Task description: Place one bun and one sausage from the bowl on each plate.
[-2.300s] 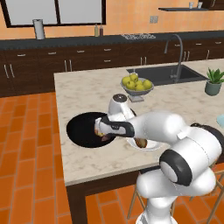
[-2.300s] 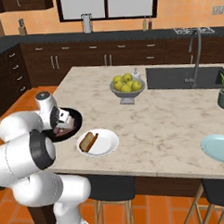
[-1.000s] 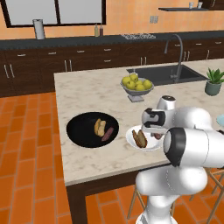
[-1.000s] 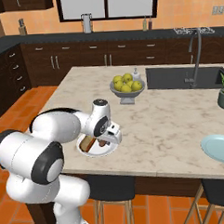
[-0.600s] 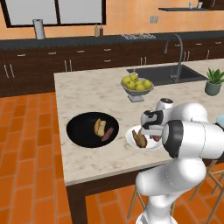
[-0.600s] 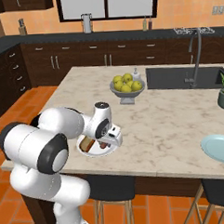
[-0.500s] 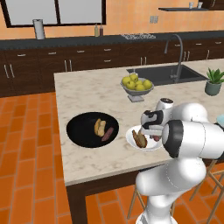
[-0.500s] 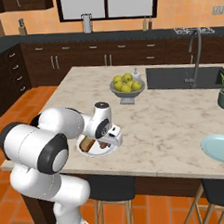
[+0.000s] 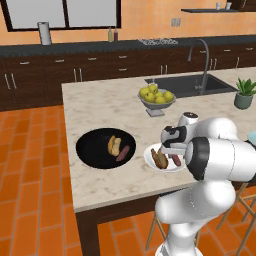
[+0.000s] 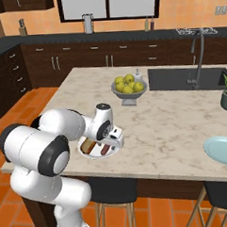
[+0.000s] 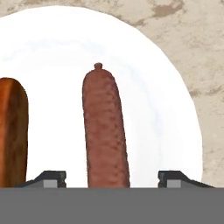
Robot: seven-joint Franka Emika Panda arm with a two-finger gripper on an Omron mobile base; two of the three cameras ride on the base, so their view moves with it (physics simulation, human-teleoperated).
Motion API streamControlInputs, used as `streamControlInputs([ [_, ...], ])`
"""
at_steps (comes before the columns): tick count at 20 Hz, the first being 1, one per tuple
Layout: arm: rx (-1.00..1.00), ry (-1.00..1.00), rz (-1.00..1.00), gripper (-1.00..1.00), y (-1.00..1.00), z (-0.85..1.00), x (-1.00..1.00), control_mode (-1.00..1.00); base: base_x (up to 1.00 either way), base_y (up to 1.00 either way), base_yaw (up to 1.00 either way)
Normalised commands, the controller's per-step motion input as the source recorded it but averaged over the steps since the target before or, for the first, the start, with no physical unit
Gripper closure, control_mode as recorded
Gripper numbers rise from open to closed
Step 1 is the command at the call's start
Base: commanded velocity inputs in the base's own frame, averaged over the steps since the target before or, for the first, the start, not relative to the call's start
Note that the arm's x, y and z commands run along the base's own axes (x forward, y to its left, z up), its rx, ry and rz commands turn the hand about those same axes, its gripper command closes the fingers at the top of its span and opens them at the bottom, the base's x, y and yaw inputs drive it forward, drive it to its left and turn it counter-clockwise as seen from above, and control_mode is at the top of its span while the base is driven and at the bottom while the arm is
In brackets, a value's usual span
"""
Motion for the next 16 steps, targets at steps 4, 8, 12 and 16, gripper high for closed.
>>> streamControlInputs([
  [4,0.0,-0.03,0.0,-1.0,-0.01,0.16,-0.03,-1.0,0.0,0.0,0.0],
  [8,0.01,-0.04,-0.01,-1.0,0.04,0.88,-0.24,-1.0,0.0,0.0,0.0],
  [12,0.0,-0.02,-0.01,-1.0,0.58,0.76,0.01,-1.0,0.0,0.0,0.0],
  [16,0.01,0.0,0.0,-1.0,0.76,0.52,0.06,-1.0,0.0,0.0,0.0],
])
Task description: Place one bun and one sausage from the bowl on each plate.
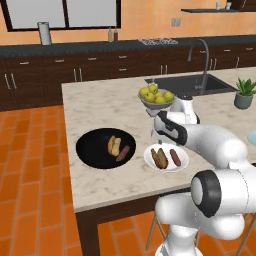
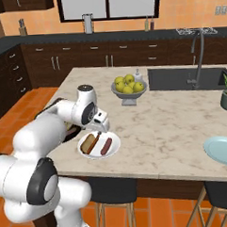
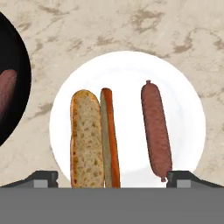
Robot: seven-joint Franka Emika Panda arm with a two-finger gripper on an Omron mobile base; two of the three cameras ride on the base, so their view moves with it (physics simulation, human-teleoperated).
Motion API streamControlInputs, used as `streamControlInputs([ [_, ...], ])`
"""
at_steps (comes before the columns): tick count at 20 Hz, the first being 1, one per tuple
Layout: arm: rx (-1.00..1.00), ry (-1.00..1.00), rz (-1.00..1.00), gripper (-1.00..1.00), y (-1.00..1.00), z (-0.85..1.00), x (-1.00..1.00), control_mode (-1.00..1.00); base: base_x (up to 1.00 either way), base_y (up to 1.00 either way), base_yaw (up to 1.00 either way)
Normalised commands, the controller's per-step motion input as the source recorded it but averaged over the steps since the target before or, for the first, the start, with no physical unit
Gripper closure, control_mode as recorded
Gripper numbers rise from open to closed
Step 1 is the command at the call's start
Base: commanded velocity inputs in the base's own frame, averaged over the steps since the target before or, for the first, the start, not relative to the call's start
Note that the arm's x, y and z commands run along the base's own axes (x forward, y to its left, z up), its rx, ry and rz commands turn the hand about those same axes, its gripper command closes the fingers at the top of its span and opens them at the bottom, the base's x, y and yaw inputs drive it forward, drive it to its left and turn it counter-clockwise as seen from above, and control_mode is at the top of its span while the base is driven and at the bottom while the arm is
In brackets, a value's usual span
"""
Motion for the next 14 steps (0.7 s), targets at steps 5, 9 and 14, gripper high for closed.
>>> streamControlInputs([
  [5,0.03,0.0,0.0,-1.0,0.7,0.37,0.23,-1.0,0.0,0.0,0.0],
  [9,0.0,0.0,0.0,-1.0,0.72,0.1,0.21,-1.0,0.0,0.0,0.0],
  [14,0.0,0.0,0.0,-1.0,0.7,0.08,0.31,-1.0,0.0,0.0,0.0],
])
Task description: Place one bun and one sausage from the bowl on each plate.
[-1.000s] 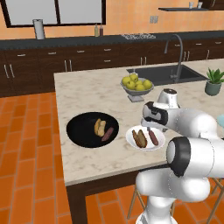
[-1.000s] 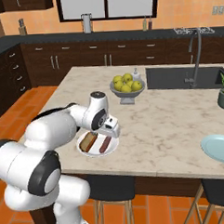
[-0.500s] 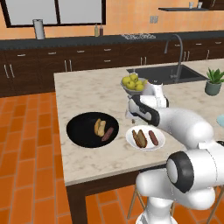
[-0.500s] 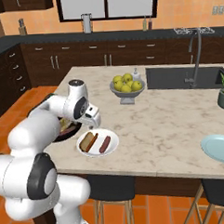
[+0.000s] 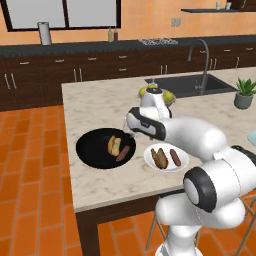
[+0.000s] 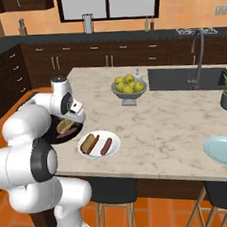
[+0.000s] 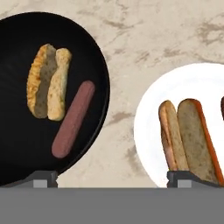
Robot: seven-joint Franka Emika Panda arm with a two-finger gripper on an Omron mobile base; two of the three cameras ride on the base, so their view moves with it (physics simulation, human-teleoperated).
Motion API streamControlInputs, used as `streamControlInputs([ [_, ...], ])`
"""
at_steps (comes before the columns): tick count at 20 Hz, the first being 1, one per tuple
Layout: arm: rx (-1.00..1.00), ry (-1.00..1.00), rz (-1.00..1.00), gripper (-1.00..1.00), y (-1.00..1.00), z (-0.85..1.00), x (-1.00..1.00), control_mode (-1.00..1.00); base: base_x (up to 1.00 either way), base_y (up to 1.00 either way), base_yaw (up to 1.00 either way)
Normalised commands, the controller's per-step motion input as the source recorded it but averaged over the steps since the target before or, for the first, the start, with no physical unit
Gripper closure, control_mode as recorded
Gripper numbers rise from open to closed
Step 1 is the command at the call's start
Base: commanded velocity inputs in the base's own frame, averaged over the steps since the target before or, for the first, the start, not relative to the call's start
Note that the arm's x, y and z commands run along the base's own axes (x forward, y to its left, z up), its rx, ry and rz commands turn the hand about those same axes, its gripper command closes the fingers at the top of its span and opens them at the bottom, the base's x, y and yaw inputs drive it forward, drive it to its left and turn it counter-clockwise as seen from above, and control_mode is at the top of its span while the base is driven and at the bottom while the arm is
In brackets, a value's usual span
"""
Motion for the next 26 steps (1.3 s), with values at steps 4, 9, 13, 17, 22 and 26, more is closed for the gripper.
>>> streamControlInputs([
  [4,0.0,0.0,0.0,-1.0,0.59,0.0,0.23,-1.0,0.0,0.0,0.0],
  [9,0.0,0.0,0.0,-1.0,0.54,-0.11,0.34,-1.0,0.0,0.0,0.0],
  [13,0.0,0.0,0.0,-1.0,0.41,-0.44,0.36,-1.0,0.0,0.0,0.0],
  [17,0.0,0.0,0.03,-1.0,0.26,-0.39,0.17,-1.0,0.0,0.0,0.0],
  [22,0.0,0.0,0.03,-1.0,0.06,-0.3,0.17,-1.0,0.0,0.0,0.0],
  [26,0.0,0.0,0.01,-1.0,0.0,-0.18,0.33,-1.0,0.0,0.0,0.0],
])
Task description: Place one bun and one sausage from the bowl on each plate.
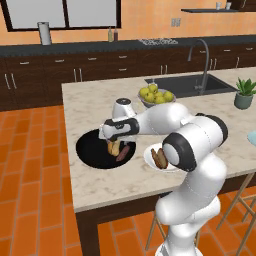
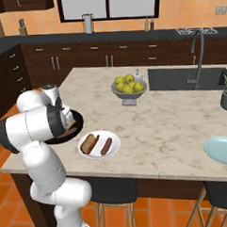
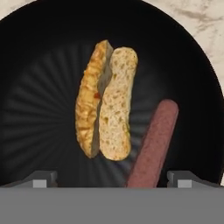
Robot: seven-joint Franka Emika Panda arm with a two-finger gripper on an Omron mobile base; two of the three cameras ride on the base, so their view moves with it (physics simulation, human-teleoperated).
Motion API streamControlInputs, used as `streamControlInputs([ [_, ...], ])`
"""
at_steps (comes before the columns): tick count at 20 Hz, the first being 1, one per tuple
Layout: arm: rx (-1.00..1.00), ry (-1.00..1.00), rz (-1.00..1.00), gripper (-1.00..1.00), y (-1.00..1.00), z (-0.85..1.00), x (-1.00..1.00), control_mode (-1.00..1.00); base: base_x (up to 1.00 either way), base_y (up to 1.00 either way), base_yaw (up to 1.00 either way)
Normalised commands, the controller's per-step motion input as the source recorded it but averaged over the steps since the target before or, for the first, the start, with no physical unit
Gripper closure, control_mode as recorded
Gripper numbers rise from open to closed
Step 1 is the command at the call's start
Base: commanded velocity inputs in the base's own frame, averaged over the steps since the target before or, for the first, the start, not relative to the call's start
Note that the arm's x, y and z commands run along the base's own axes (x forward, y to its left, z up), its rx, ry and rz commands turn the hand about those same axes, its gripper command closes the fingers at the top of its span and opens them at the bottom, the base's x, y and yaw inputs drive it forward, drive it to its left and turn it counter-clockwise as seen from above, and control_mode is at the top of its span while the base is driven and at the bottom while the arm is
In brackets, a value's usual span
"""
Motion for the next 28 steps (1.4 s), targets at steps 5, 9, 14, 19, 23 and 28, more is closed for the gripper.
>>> streamControlInputs([
  [5,0.0,0.0,0.0,-1.0,0.02,-0.15,0.36,-1.0,0.0,0.0,0.0],
  [9,-0.02,0.0,0.0,-1.0,0.06,-0.24,0.38,-1.0,0.0,0.0,0.0],
  [14,-0.06,0.0,0.0,-1.0,0.23,-0.29,0.29,-1.0,0.0,0.0,0.0],
  [19,-0.02,0.0,0.0,-1.0,0.04,-0.22,0.18,-1.0,0.0,0.0,0.0],
  [23,0.0,0.0,0.0,-1.0,0.01,-0.27,0.09,-1.0,0.0,0.0,0.0],
  [28,-0.01,-0.01,0.0,-1.0,0.01,-0.13,0.01,-1.0,0.0,0.0,0.0],
])
